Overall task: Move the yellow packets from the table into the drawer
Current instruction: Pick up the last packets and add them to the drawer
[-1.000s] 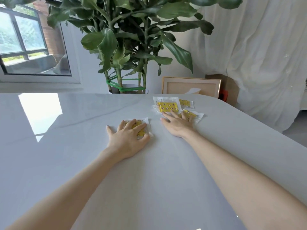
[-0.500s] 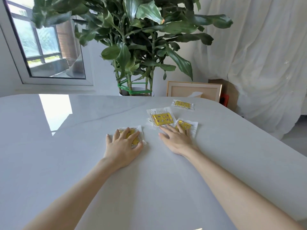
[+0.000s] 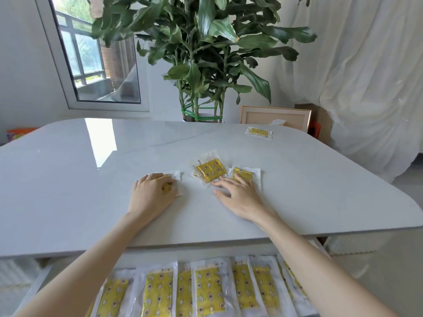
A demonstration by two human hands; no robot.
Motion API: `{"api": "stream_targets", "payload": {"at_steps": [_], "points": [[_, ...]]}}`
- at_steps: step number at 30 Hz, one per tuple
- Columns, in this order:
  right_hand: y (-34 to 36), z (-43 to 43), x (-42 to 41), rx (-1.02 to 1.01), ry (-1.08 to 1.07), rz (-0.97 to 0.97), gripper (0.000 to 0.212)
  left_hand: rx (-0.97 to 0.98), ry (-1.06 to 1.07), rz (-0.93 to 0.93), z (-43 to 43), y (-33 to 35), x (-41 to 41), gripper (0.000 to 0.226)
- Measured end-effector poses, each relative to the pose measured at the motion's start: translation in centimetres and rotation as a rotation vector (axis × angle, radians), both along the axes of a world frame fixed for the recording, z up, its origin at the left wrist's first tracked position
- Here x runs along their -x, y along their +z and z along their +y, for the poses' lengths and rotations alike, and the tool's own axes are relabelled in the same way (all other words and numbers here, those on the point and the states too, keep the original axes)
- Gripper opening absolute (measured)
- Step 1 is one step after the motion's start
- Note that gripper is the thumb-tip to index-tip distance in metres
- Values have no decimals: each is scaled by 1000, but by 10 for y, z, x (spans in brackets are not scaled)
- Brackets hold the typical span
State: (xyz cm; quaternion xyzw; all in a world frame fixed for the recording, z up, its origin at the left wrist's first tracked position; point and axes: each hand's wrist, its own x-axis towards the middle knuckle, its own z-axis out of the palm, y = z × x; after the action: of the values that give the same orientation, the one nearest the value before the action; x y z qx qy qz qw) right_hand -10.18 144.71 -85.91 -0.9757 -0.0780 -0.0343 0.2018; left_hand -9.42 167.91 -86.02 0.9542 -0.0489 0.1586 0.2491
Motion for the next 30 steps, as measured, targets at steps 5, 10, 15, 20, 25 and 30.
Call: {"api": "stream_targets", "payload": {"at_steps": [5, 10, 15, 20, 25, 30], "points": [[8, -7, 31, -78, 90, -8, 32, 101, -18, -21, 17, 9, 37, 24], [23, -10, 41, -40, -2, -83, 33, 172, -35, 2, 25, 9, 54, 24], [40, 25, 38, -221, -149, -183, 27, 224, 2, 58, 31, 2, 54, 31], [43, 57, 18, -146, -289, 152, 56, 306, 14, 66, 35, 0, 53, 39], [47, 65, 1, -133, -370, 258, 84, 333, -30, 103, 38, -1, 50, 58], [49, 69, -7, -52, -407, 284, 97, 331, -37, 117, 38, 0, 46, 70]]}}
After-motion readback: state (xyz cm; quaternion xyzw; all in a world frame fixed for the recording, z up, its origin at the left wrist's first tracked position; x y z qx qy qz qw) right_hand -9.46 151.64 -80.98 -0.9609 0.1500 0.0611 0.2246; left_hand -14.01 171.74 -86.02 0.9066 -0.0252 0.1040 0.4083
